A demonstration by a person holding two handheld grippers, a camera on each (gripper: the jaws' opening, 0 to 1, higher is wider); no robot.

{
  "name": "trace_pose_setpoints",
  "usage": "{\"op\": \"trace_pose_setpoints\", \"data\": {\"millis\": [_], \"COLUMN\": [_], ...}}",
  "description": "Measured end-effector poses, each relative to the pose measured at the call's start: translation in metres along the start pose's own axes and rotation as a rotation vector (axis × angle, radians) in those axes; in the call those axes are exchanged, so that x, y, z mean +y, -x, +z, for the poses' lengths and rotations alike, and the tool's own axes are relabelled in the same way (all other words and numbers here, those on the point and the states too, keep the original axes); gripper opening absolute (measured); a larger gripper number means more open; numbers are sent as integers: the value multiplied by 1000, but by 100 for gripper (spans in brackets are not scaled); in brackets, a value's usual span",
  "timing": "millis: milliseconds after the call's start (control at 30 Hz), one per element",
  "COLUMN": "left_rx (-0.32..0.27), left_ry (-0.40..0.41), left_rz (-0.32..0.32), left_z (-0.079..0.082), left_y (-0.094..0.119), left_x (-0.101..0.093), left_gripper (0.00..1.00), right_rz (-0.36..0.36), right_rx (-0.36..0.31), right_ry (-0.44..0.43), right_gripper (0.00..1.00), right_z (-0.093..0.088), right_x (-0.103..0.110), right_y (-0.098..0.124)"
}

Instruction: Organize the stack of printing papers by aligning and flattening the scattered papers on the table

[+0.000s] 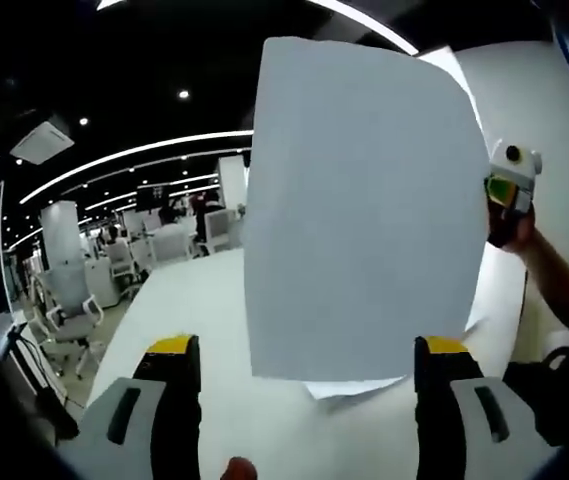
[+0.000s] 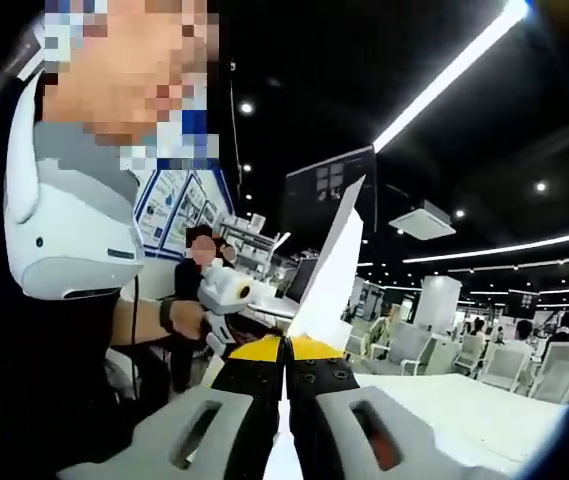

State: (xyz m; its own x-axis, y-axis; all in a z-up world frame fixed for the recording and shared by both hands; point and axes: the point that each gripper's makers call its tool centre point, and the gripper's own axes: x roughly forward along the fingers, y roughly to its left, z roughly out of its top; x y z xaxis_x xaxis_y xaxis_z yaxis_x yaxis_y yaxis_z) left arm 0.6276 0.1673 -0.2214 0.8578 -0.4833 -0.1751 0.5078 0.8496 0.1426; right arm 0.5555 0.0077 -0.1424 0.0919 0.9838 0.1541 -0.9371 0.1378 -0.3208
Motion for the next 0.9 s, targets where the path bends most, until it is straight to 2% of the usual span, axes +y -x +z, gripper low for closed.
{"op": "trace_pose_setpoints", "data": {"millis": [400,600,900], "left_rx": [-33,-61,-117], "left_ry": [-2,-9,-30], "left_rz": [17,19,-7], "left_z": [7,11,19], "left_y": [1,1,1], "left_x": [5,6,1], "left_gripper": [89,85,77], "right_rz": [7,-16,-8], "right_rx": [4,6,-7], "right_ry": [-10,-17,-99], "right_gripper": [0,0,0], "right_z": [-4,-10,-11], "right_x": [-2,-8,-11], "right_y": [0,3,4]}}
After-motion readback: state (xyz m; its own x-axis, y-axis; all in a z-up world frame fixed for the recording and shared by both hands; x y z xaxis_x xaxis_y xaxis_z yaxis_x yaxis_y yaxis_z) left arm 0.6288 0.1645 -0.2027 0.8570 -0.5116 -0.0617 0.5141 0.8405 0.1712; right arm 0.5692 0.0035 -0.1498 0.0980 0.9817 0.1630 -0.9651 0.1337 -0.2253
